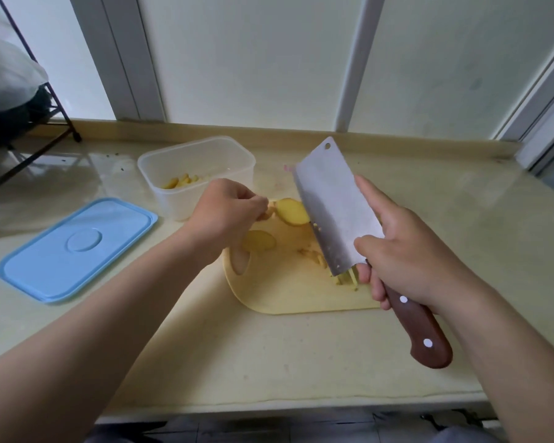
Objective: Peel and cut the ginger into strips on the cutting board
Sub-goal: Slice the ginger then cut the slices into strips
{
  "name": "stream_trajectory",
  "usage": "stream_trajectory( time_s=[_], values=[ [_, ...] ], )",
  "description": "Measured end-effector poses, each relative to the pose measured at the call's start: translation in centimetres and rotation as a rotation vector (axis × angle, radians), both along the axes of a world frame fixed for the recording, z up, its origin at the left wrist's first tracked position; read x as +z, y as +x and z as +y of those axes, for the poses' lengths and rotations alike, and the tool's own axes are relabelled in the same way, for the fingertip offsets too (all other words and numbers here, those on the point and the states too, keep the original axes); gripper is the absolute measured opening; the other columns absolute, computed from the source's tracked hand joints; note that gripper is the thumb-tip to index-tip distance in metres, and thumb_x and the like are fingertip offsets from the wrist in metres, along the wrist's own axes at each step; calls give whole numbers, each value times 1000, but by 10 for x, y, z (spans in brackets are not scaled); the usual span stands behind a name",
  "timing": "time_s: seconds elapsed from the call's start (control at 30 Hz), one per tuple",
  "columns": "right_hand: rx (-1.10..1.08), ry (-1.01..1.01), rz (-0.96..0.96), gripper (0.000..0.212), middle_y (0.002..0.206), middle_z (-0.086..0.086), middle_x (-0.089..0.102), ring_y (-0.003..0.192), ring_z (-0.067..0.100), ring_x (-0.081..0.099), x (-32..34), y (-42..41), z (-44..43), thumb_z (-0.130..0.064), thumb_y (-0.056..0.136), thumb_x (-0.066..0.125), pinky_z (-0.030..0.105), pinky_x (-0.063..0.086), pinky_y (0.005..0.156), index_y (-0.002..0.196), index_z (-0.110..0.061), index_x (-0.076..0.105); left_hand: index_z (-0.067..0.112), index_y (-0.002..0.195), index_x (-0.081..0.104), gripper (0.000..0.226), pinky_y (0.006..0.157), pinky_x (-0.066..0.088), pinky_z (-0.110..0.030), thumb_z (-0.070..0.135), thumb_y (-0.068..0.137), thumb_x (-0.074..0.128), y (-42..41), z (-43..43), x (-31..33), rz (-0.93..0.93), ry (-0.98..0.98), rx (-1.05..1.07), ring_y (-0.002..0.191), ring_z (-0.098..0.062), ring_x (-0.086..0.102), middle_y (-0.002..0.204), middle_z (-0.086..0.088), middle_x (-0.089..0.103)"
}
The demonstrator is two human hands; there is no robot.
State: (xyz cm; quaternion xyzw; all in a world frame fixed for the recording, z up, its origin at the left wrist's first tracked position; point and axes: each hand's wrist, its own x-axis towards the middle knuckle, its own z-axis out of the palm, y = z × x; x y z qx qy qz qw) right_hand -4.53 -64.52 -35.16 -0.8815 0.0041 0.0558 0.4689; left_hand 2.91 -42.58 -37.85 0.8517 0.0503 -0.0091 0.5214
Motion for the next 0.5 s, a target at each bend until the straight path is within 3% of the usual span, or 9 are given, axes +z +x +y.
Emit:
stream_trajectory(
  time_s=[0.17,0.23,0.33,0.5],
  values=[
    [11,4,3,93,54,5,62,45,24,56,-1,-3,4,1,94,42,34,53,43,156,-65,19,13,87,76,28,67,51,-25,37,95,64,-4,2,1,26,-17,-21,78,-14,66,87,-1,75],
    [36,4,3,93,54,4,62,44,23,56,-2,-4,9,0,94,42,34,53,43,154,-68,20,14,89,75,30,54,52,-20,43,93,67,-6,-2,1,52,-28,-61,64,-6,65,81,3,73],
    [40,18,5,93,58,8,63,43,24,56,-4,-3,11,1,94,42,35,53,44,153,-69,23,7,90,75,19,39,44,-17,27,89,76,-7,-5,1,84,-104,-35,41,-1,58,63,2,66],
    [-51,76,-33,93,57,12,58,41,24,51,2,-3,-1,4,94,39,33,49,42,154,-66,25,11,87,74,15,42,49,-22,25,87,78,-10,3,0,107,-51,2,48,-18,62,75,-6,70]
  ],
)
